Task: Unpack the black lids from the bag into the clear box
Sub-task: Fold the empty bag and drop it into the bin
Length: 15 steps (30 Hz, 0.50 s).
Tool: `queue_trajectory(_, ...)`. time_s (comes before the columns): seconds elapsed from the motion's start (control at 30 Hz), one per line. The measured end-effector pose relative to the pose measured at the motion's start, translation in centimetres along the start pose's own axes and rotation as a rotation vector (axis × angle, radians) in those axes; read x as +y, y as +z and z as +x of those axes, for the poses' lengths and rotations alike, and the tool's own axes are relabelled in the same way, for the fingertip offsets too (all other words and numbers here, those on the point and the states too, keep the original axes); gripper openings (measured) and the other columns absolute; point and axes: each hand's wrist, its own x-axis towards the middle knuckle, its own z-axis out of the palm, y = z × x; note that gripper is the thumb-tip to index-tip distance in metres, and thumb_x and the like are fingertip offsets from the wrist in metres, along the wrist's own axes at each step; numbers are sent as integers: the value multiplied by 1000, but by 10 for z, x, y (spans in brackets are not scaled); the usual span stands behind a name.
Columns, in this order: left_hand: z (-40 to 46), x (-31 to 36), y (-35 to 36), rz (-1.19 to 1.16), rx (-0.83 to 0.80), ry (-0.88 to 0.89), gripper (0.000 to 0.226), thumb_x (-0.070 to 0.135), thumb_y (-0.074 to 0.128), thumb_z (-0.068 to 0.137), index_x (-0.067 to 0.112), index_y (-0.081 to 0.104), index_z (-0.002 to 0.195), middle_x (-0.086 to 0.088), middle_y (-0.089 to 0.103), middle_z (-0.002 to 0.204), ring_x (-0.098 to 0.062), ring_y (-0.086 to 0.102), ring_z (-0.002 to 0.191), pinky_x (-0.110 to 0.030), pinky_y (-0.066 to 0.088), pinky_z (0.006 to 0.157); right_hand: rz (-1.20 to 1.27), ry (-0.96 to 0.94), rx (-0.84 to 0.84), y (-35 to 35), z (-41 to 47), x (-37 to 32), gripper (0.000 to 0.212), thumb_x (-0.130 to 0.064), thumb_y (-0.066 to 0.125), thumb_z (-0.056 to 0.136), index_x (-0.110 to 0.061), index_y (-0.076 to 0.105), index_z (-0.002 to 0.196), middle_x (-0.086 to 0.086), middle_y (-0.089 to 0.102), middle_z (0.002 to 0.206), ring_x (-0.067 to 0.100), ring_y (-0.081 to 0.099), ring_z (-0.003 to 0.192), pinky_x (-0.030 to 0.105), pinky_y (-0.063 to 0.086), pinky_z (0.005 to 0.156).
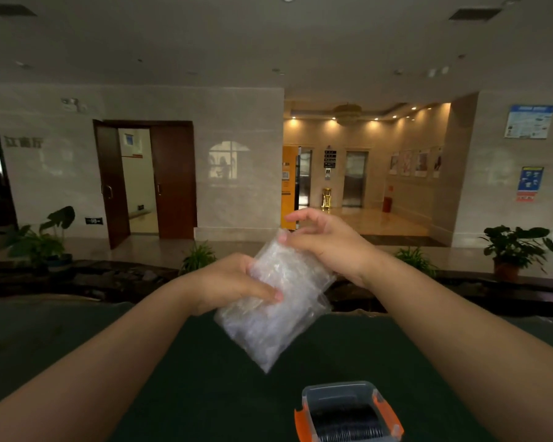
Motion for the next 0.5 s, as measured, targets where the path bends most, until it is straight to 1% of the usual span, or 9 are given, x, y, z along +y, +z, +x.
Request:
queue_trajectory(0.07, 3, -3, 2, -175, 80, 14, 46, 19, 85, 79, 15, 69, 122, -6, 77, 115, -24, 73, 107, -49, 56, 96, 157, 51, 95, -2, -1, 7, 56, -64, 76, 75, -37, 63, 122, -5, 71, 116, 15, 69, 106, 47, 52, 100)
queue_trajectory(0.13, 7, -5, 6, -361, 156, 45, 51, 18, 85, 79, 15, 66, 126, -7, 76, 117, -25, 73, 109, -49, 57, 93, 372, 123, 76, -2, -2, 16, 66, -72, 71, 74, -34, 62, 127, -1, 72, 120, 21, 67, 113, 51, 46, 106)
queue_trajectory(0.2, 11, -3, 11, -505, 215, 86, 50, 17, 83, 81, 15, 65, 128, -8, 75, 119, -26, 72, 110, -47, 57, 90, 500, 174, -14, 0, -4, 24, 78, -74, 71, 73, -34, 55, 138, 4, 70, 126, 26, 65, 118, 54, 43, 109)
queue_trajectory(0.27, 17, 1, 16, -594, 252, 121, 47, 16, 80, 84, 14, 65, 128, -8, 75, 119, -24, 73, 109, -41, 60, 83, 539, 199, -160, 6, -8, 29, 80, -70, 74, 74, -34, 51, 142, 5, 66, 134, 29, 62, 124, 57, 43, 108)
queue_trajectory(0.33, 21, 5, 18, -604, 281, 146, 43, 15, 79, 86, 11, 67, 127, -6, 76, 117, -17, 74, 103, -27, 61, 71, 466, 191, -232, 12, -11, 32, 72, -62, 76, 78, -31, 56, 140, 2, 62, 140, 25, 56, 131, 58, 39, 111)
queue_trajectory(0.37, 22, 6, 18, -600, 286, 151, 43, 15, 79, 86, 10, 67, 127, -6, 76, 117, -15, 74, 102, -24, 61, 69, 427, 170, -213, 12, -12, 32, 61, -54, 75, 83, -27, 61, 136, 1, 64, 137, 23, 57, 130, 56, 41, 111)
queue_trajectory(0.4, 22, 7, 15, -601, 280, 153, 44, 15, 79, 85, 10, 67, 127, -8, 76, 118, -17, 74, 104, -27, 62, 72, 421, 151, -170, 11, -11, 31, 47, -44, 72, 89, -23, 67, 130, 3, 68, 132, 23, 61, 125, 54, 45, 108)
queue_trajectory(0.43, 22, 7, 13, -601, 267, 150, 45, 15, 79, 85, 10, 67, 128, -10, 75, 120, -21, 73, 107, -33, 62, 78, 448, 149, -127, 9, -10, 31, 37, -35, 69, 93, -18, 69, 126, 6, 71, 126, 23, 66, 118, 51, 50, 104)
queue_trajectory(0.5, 20, 6, 5, -567, 231, 154, 46, 16, 79, 84, 12, 67, 128, -11, 74, 122, -26, 71, 112, -42, 62, 85, 493, 167, -89, 2, -10, 31, 30, -23, 65, 96, -13, 68, 124, 11, 74, 119, 26, 70, 111, 49, 55, 96)
